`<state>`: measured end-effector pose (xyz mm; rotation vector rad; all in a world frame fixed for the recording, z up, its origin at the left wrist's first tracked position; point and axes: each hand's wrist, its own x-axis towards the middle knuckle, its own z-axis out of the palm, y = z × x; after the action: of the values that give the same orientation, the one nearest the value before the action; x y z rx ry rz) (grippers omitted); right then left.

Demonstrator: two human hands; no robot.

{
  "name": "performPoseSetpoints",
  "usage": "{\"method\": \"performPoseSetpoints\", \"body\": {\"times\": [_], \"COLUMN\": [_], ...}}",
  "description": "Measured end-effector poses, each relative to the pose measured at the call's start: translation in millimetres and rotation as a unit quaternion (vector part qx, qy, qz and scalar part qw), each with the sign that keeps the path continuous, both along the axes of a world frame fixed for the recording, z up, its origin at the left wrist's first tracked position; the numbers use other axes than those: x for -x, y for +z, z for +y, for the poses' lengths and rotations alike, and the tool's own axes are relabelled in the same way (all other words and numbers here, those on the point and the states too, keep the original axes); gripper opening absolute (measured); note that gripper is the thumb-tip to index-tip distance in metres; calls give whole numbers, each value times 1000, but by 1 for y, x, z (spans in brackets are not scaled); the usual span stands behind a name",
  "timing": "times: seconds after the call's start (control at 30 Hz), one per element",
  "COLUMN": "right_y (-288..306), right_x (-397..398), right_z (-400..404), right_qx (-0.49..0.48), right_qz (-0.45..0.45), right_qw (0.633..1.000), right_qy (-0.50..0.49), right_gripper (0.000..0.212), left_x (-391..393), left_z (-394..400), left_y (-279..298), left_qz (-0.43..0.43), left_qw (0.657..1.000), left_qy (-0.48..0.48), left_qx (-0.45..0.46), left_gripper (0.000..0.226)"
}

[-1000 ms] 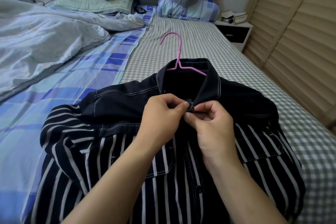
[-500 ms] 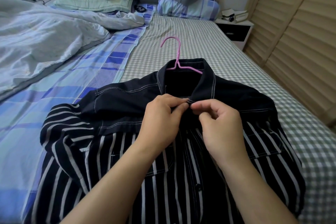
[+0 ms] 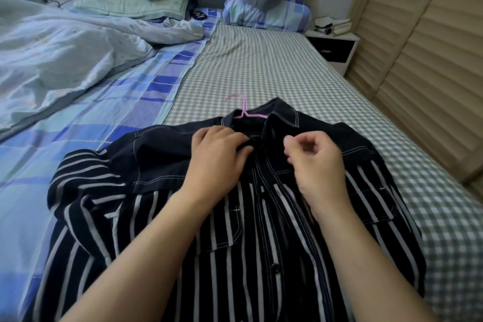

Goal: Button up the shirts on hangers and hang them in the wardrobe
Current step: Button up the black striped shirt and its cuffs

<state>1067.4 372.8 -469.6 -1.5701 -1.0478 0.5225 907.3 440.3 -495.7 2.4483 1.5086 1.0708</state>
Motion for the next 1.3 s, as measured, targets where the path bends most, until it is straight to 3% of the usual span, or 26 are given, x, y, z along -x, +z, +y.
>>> {"method": "performPoseSetpoints", "body": {"times": [0.07, 0.17, 0.33, 0.47, 0.57, 0.67, 0.77, 0.87, 1.03, 1.17, 1.3], "right_y": [0, 2, 4, -3, -8, -5, 2, 8, 3, -1, -5], "right_x": [6, 20, 18, 11, -2, -14, -16, -13, 7, 15, 23], "right_z": [7, 14, 31, 46, 50, 47, 36, 17, -10, -8, -6], "right_qx": [59, 104, 114, 123, 35, 21, 39, 29, 54, 67, 88], "right_qz": [-9, -21, -31, -77, 29, 127, 193, 268, 186, 191, 188], "right_qw": [998, 994, 991, 986, 993, 989, 980, 963, 980, 979, 975], "right_qy": [1, -17, -65, -77, -106, -70, 5, 6, 42, 25, 83], "right_gripper": [34, 54, 67, 49, 10, 13, 17, 28, 17, 20, 13], "left_x": [2, -2, -2, -4, -3, 0, 0, 0, -3, -10, -7], "left_z": [6, -1, -17, -19, -18, -17, -20, -21, -25, -34, -30], "left_y": [6, 9, -2, -6, -8, -5, 1, 8, 19, 18, 17], "left_qz": [-20, -32, 27, 87, 78, 22, -80, -226, -327, -357, -388], "left_qw": [999, 994, 997, 990, 990, 993, 989, 957, 897, 864, 837], "left_qy": [-6, -52, -76, -107, -117, -118, -99, -46, -61, -82, -81], "left_qx": [49, 87, 20, -25, -19, 2, 78, 179, 291, 346, 376], "left_gripper": [17, 15, 11, 14, 9, 9, 8, 6, 10, 11, 11]}}
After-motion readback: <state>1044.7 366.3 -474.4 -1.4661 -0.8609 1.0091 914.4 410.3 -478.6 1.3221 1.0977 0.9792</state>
